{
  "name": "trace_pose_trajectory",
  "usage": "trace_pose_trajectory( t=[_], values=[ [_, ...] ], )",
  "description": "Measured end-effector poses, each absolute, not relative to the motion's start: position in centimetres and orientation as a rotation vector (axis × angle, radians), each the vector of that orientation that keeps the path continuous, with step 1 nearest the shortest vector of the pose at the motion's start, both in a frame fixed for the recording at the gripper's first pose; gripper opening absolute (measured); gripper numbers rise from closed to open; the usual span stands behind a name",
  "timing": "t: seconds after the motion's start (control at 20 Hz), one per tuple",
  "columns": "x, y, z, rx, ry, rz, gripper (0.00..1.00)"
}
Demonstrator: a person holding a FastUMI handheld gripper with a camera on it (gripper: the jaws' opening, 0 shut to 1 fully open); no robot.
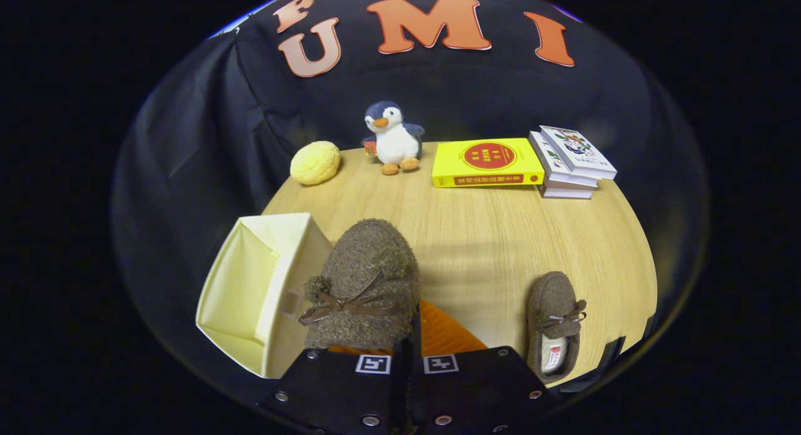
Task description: Open the storage box then place both shoes into the box .Put the left shoe in first, then the right shoe, with the right side of both shoes facing outward in a uniform manner.
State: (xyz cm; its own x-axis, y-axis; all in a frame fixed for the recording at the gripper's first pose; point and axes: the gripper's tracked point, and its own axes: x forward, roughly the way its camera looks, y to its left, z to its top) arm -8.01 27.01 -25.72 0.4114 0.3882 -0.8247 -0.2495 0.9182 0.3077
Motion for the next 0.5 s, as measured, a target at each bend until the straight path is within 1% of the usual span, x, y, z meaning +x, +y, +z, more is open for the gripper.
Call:
trace_pose_trajectory(
  t=[0.25, 0.5],
  values=[
    [-8.1, 35.1, -20.8, 0.191, 1.052, 0.521, 0.05],
    [-9.4, 42.5, -22.0, 0.179, 1.12, 0.565, 0.05]
  ],
)
